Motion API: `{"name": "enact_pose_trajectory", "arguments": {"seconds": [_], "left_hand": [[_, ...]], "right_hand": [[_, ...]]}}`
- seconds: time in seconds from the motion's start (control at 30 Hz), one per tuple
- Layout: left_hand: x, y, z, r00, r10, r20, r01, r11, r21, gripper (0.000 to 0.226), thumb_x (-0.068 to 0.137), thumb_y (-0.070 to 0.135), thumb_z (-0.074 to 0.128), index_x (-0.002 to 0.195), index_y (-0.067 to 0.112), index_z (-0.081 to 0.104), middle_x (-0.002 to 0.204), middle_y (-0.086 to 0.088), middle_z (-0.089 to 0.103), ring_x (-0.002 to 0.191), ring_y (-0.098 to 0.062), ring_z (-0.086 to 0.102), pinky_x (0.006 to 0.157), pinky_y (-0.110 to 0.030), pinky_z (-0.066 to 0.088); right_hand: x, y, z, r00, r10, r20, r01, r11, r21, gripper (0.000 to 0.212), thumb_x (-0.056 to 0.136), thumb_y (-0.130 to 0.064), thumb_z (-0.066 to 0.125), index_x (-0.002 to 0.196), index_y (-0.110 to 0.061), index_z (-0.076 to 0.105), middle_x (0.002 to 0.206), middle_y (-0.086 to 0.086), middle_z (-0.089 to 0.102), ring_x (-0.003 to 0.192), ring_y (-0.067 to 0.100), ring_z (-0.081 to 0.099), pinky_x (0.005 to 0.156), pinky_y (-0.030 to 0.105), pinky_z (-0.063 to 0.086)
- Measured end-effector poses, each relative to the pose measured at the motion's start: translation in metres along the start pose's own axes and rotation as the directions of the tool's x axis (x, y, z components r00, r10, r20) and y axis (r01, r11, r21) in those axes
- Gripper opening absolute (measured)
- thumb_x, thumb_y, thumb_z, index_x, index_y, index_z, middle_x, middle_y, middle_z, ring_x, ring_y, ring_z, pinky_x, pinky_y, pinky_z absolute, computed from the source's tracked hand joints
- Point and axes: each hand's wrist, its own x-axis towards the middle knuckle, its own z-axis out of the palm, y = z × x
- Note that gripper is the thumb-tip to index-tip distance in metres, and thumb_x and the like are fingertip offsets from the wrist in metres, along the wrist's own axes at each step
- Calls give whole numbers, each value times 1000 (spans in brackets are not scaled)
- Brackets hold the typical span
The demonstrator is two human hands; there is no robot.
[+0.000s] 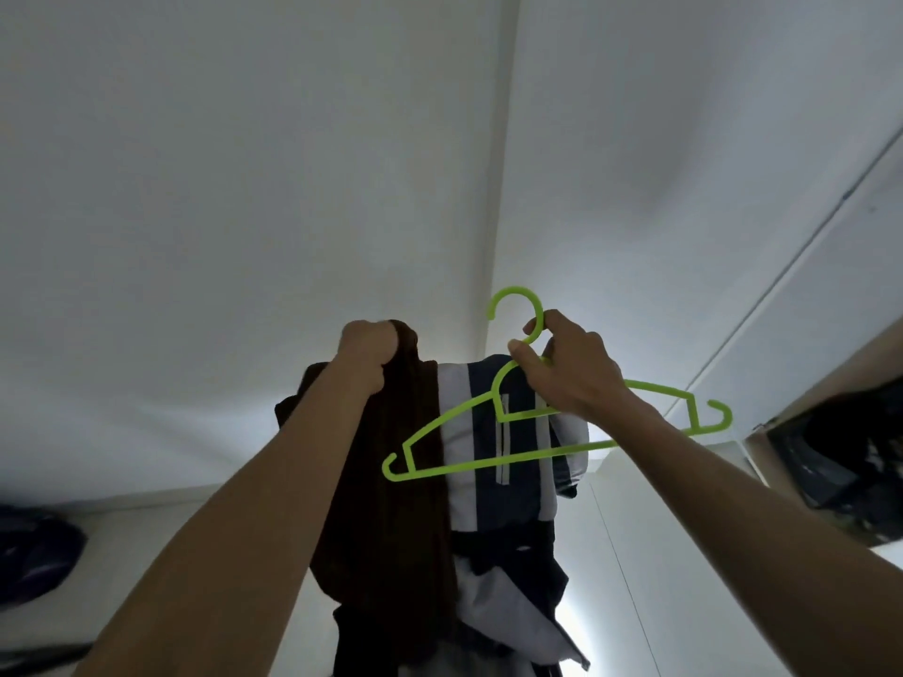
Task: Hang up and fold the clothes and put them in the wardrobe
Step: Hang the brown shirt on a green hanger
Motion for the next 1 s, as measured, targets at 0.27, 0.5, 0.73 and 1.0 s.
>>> {"name": "enact_pose_trajectory", "arguments": {"seconds": [0.27, 0.5, 0.73, 1.0], "left_hand": [[-136, -1, -102, 997, 80, -23, -71, 667, -742, 72, 70, 52, 83, 120, 7, 56, 106, -14, 65, 94, -31, 66, 90, -50, 56], [-331, 26, -126, 905, 417, -86, -386, 717, -581, 36, 77, 14, 82, 103, -6, 68, 90, -19, 71, 84, -34, 73, 73, -43, 62], [-454, 28, -121, 788, 591, -173, -589, 642, -491, 23, 87, 23, 74, 77, 4, 64, 66, -9, 68, 61, -23, 70, 56, -30, 57], [-515, 0, -150, 736, 651, -184, -645, 592, -483, 28, 88, 32, 70, 75, 8, 63, 66, -7, 66, 60, -21, 67, 54, -30, 57]], "right_hand": [[-62, -50, -58, 987, -153, -46, 155, 987, 48, 38, 87, -63, 54, 107, -31, 55, 73, -6, 63, 83, 21, 62, 74, 36, 46], [-151, -95, -122, 933, -361, 7, 354, 918, 176, 52, 83, -61, 66, 125, -31, 57, 68, -9, 53, 79, 19, 58, 85, 40, 51], [-226, -115, -160, 836, -525, 161, 452, 824, 342, 61, 83, -36, 77, 139, -24, 57, 132, 3, 64, 110, 21, 63, 102, 42, 46], [-286, -142, -171, 798, -574, 185, 428, 755, 497, 13, 88, -20, 70, 100, -17, 73, 62, -11, 57, 55, 1, 53, 62, 19, 42]]}}
